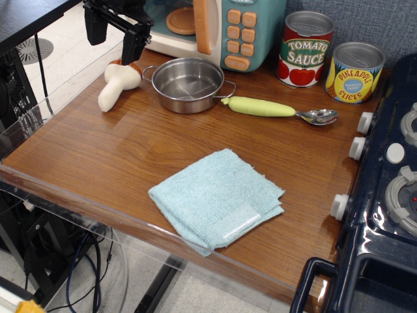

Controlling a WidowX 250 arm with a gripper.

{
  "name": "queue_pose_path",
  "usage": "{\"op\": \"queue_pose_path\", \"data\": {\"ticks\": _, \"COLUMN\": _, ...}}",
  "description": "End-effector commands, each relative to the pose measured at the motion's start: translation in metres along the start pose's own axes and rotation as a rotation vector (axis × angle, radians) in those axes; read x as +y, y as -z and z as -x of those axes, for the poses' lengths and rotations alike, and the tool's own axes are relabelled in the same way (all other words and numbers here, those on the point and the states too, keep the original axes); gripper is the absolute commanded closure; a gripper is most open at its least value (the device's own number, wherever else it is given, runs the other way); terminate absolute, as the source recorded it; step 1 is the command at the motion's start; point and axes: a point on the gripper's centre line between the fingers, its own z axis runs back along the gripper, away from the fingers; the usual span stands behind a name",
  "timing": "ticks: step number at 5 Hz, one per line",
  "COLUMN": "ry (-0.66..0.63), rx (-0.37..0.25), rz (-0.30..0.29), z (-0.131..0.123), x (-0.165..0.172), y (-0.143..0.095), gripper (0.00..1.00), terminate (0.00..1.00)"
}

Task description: Move the blue towel to the left edge of the table

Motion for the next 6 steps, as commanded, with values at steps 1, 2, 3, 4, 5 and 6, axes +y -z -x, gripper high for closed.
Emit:
{"op": "queue_pose_path", "data": {"ticks": 1, "ry": 0.0, "rx": 0.0, "rz": 0.0, "z": 0.0, "x": 0.0, "y": 0.0, "gripper": 0.0, "terminate": 0.0}}
{"op": "queue_pose_path", "data": {"ticks": 2, "ry": 0.017, "rx": -0.004, "rz": -0.001, "z": 0.014, "x": -0.015, "y": -0.006, "gripper": 0.0, "terminate": 0.0}}
{"op": "queue_pose_path", "data": {"ticks": 3, "ry": 0.042, "rx": 0.001, "rz": 0.01, "z": 0.025, "x": -0.046, "y": -0.013, "gripper": 0.0, "terminate": 0.0}}
{"op": "queue_pose_path", "data": {"ticks": 4, "ry": 0.1, "rx": -0.039, "rz": 0.051, "z": 0.045, "x": -0.07, "y": -0.028, "gripper": 0.0, "terminate": 0.0}}
{"op": "queue_pose_path", "data": {"ticks": 5, "ry": 0.193, "rx": -0.097, "rz": 0.069, "z": 0.067, "x": -0.097, "y": -0.034, "gripper": 0.0, "terminate": 0.0}}
{"op": "queue_pose_path", "data": {"ticks": 6, "ry": 0.286, "rx": -0.144, "rz": 0.104, "z": 0.079, "x": -0.126, "y": -0.039, "gripper": 0.0, "terminate": 0.0}}
